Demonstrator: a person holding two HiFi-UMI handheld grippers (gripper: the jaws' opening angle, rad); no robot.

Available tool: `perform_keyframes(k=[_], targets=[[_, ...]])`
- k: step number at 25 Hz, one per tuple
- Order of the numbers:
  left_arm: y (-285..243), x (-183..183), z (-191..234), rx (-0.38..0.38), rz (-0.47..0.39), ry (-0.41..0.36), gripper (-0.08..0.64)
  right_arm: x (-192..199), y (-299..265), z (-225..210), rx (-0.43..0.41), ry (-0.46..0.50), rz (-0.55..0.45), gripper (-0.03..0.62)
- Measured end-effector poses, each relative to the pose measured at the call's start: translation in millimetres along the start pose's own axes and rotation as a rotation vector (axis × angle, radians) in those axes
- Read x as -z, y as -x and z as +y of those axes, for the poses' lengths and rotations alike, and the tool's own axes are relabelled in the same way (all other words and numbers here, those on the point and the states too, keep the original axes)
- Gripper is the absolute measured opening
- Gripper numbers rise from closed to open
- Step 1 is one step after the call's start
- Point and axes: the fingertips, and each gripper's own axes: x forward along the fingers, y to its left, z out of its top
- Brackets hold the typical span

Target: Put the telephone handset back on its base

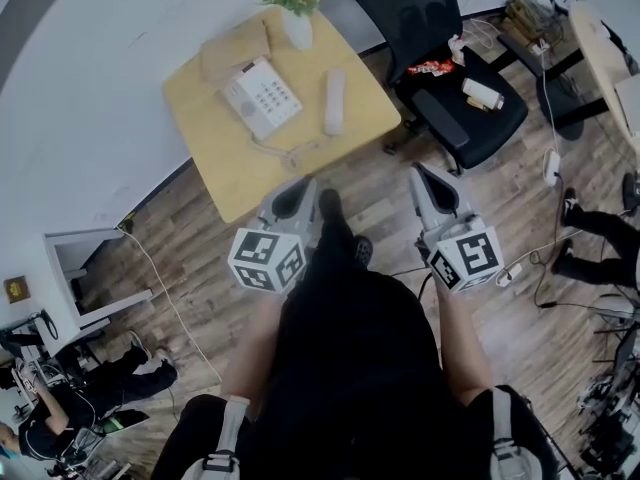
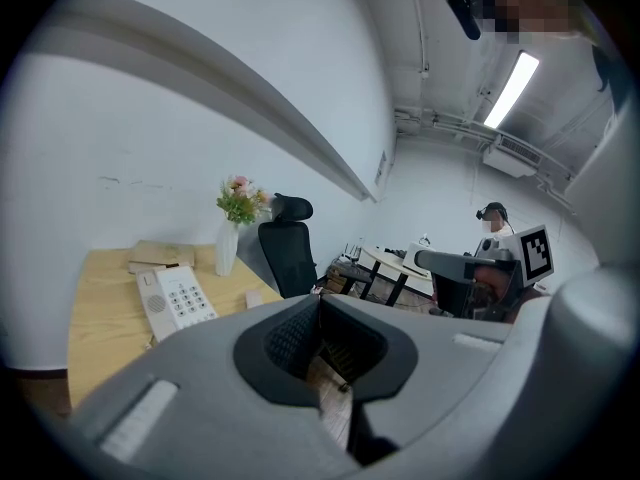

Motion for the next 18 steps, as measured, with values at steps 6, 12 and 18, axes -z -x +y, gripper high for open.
perform_keyframes(k=[6, 12, 18], targets=[[-39, -23, 27, 0.026, -0.003, 0.012, 0.012, -12, -44, -17, 0.006, 0.017, 0.024, 0.003], [-75, -44, 63, 0.035, -0.002, -0.003, 0.012, -23, -93, -29, 0.004, 0.049, 0.049, 0.003], [-99, -60, 90, 0.047, 0.001, -0.01, 0.012, -30, -126, -35, 0.014, 0.073, 0.073, 0.003]])
